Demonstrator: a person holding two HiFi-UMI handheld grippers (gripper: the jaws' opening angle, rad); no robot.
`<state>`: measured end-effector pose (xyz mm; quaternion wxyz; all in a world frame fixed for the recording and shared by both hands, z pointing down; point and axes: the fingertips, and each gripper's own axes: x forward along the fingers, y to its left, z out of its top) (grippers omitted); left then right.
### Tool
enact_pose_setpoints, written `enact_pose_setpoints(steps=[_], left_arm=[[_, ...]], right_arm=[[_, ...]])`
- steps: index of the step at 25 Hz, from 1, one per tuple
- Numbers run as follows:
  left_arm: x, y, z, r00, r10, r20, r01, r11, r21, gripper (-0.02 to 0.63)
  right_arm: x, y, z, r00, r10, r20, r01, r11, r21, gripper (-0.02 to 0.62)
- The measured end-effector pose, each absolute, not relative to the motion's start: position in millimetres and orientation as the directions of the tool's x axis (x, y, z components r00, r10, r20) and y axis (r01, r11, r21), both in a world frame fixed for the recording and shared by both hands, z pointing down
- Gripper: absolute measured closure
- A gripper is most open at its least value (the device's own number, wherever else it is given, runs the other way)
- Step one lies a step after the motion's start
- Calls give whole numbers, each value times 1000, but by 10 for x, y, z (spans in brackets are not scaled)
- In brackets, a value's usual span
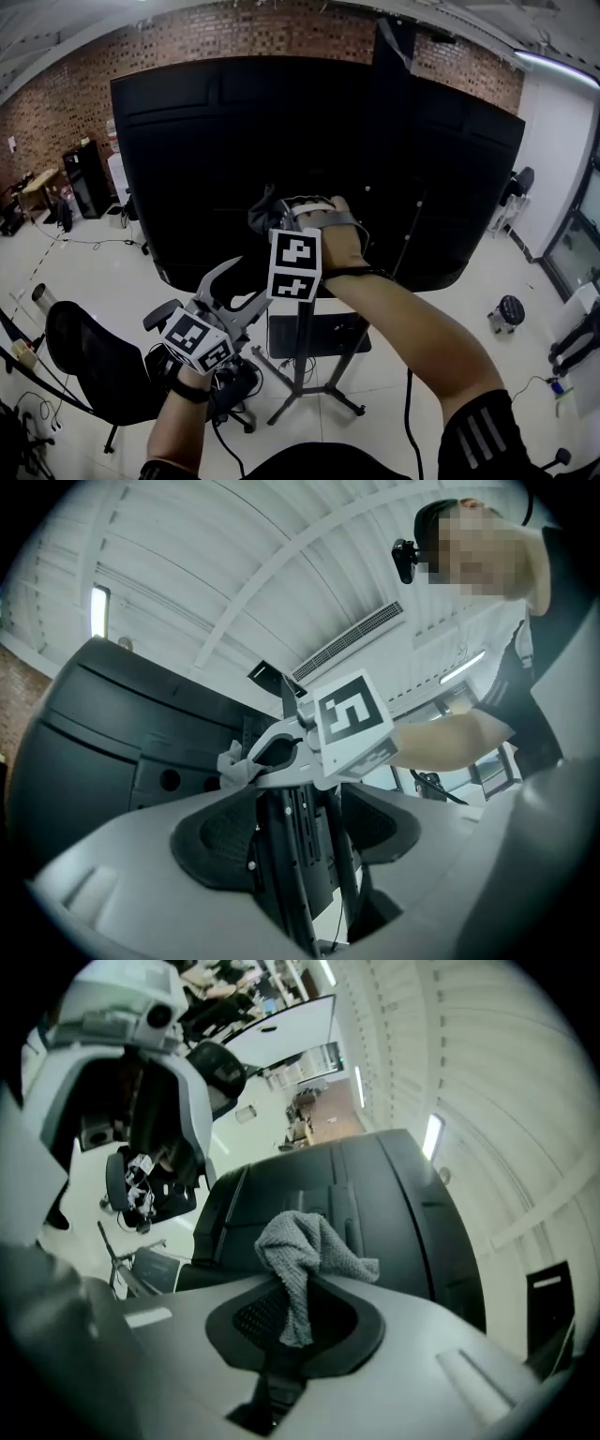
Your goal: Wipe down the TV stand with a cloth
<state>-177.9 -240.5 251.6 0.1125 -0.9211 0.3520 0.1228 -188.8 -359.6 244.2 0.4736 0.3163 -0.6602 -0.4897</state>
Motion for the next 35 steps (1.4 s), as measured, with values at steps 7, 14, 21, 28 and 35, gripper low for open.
enact_pose_setpoints(steps=[7,14,21,28,35], left_arm=[[-1354,-2347,2386,771,-559,-304,-622,-764,-173,299],[-710,-2263,2267,814,-493,-306,-563,-799,-211,302],[10,-2235,2260,849,-446,-283,-511,-830,-225,302],[546,-2299,2371,860,-446,-248,-498,-840,-215,301],[896,-2376,2491,858,-469,-212,-508,-837,-203,301]], right_arm=[[-1226,-3183,2190,-481,-845,235,-177,356,917,565],[-165,-3072,2144,-449,-878,167,-275,313,909,565],[703,-3101,2178,-430,-894,128,-352,296,888,565],[1318,-3372,2249,-402,-905,141,-392,310,866,565],[1540,-3817,2444,-418,-886,203,-440,393,808,565]])
